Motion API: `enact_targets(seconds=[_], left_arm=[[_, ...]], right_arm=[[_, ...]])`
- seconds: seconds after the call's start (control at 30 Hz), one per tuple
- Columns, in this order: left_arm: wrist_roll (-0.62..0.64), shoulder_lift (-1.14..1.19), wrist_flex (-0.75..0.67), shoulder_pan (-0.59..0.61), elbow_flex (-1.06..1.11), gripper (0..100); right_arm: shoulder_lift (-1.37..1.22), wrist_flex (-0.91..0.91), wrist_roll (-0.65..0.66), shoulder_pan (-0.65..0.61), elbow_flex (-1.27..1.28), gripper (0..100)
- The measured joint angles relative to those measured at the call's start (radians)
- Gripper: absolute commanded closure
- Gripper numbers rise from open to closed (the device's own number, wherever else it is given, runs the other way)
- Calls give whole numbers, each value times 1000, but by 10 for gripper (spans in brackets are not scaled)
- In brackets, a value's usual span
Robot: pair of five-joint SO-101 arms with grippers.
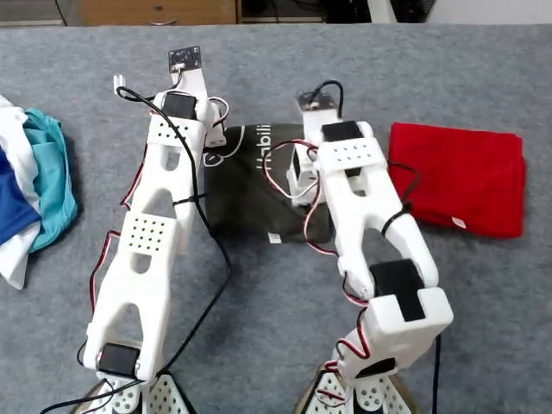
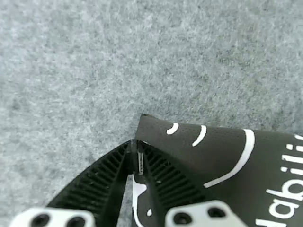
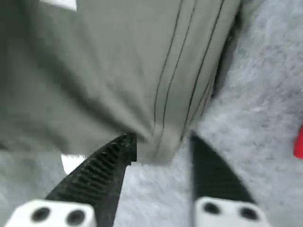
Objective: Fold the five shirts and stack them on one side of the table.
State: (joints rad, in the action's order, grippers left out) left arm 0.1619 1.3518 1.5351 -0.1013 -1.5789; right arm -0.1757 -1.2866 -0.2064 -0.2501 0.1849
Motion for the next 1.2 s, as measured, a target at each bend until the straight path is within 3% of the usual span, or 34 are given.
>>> enact_targets(seconds=[0.27,0.53,0.97,1.07,1.2], left_arm=[[0,0,0,0,0,981],[0,0,0,0,0,981],[0,0,0,0,0,981],[0,0,0,0,0,981],[0,0,0,0,0,981]], right_arm=[[0,147,-124,-46,3,631],[-110,160,-236,-61,3,632],[-258,118,-249,-81,-92,635],[-307,117,-249,-83,-138,695],[-342,115,-249,-83,-186,883]])
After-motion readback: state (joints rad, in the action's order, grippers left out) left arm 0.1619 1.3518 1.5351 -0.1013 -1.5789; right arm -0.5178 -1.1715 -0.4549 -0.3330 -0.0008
